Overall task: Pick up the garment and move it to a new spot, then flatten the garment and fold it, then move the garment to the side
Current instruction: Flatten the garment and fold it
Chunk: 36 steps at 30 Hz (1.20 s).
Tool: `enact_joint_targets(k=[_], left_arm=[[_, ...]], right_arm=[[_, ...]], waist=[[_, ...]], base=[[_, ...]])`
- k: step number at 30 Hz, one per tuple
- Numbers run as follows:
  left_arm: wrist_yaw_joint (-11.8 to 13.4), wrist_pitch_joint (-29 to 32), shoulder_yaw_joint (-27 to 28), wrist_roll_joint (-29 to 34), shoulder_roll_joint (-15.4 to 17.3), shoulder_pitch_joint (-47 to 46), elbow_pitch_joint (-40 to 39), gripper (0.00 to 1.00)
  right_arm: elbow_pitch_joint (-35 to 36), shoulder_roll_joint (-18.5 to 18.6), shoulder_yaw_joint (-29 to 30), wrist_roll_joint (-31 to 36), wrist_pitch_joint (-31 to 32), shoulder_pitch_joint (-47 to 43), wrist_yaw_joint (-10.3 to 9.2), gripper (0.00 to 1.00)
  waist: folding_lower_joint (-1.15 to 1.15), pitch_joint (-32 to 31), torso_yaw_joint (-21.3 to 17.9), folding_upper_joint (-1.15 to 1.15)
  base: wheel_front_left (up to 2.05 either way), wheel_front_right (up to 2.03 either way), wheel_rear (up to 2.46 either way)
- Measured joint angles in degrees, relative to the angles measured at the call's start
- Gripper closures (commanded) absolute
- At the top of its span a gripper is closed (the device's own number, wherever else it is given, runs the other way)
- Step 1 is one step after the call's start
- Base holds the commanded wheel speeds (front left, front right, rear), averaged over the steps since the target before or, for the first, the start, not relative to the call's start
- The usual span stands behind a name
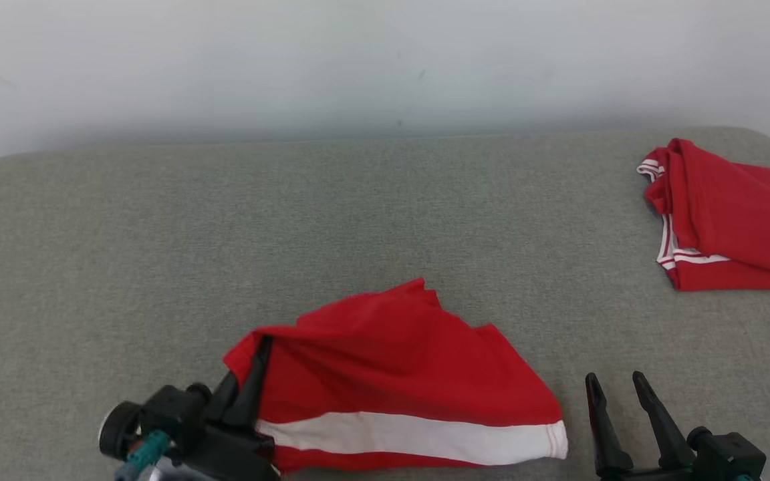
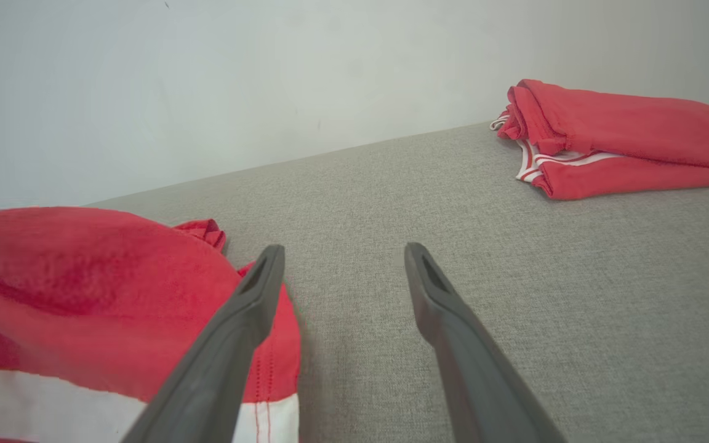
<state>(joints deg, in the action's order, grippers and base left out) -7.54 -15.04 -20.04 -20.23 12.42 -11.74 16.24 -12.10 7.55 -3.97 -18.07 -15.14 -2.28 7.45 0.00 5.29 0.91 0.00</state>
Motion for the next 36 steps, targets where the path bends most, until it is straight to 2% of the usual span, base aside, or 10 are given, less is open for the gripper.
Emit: enact_joint_targets(k=[10, 11, 12, 21, 29, 36], left_arm=[[0.0, 0.0, -2.14, -1.93, 0.54, -2.93, 8.49, 1.0], [0.0, 0.01, -1.92, -2.14, 0.44, -2.92, 8.48, 0.56], [0.0, 0.0, -1.79, -2.1, 0.42, -2.85, 8.4, 0.0], [0.0, 0.0, 0.75, -2.15, -0.98, 5.04, 5.14, 0.0], [0.0, 0.0, 0.02, -3.22, -1.1, 11.62, 4.8, 0.0], [0.0, 0.0, 2.99, -3.02, -2.48, 15.3, -1.71, 0.0]], right_arm=[[-1.08, -0.42, -0.68, -0.02, 0.0, 0.45, 0.0, 0.0], [-1.11, -0.49, -0.51, -0.02, 0.0, 0.43, 0.0, 0.0], [-1.18, -0.57, -0.37, -0.02, 0.0, 0.36, 0.0, 0.0], [-1.67, -1.13, -0.71, -0.08, 0.0, -1.42, 0.0, 0.0], [-1.8, -1.74, -0.65, -0.24, 0.0, -2.87, 0.0, 0.0], [-1.62, -1.75, -0.66, -0.51, 0.0, -3.04, 0.0, 0.0]], waist=[[0.0, 0.66, -2.06, 0.0], [0.0, 0.49, -2.05, 0.0], [0.0, 0.29, -1.96, 0.0], [0.0, -2.41, 0.07, 0.0], [0.0, -4.41, 2.43, 0.0], [-0.01, -4.75, 3.18, 0.0]], base=[[0.0, 0.0, 0.0], [0.0, 0.0, 0.0], [0.0, 0.0, 0.0], [0.0, 0.0, 0.0], [0.0, 0.0, 0.0], [0.0, 0.0, 0.0]])
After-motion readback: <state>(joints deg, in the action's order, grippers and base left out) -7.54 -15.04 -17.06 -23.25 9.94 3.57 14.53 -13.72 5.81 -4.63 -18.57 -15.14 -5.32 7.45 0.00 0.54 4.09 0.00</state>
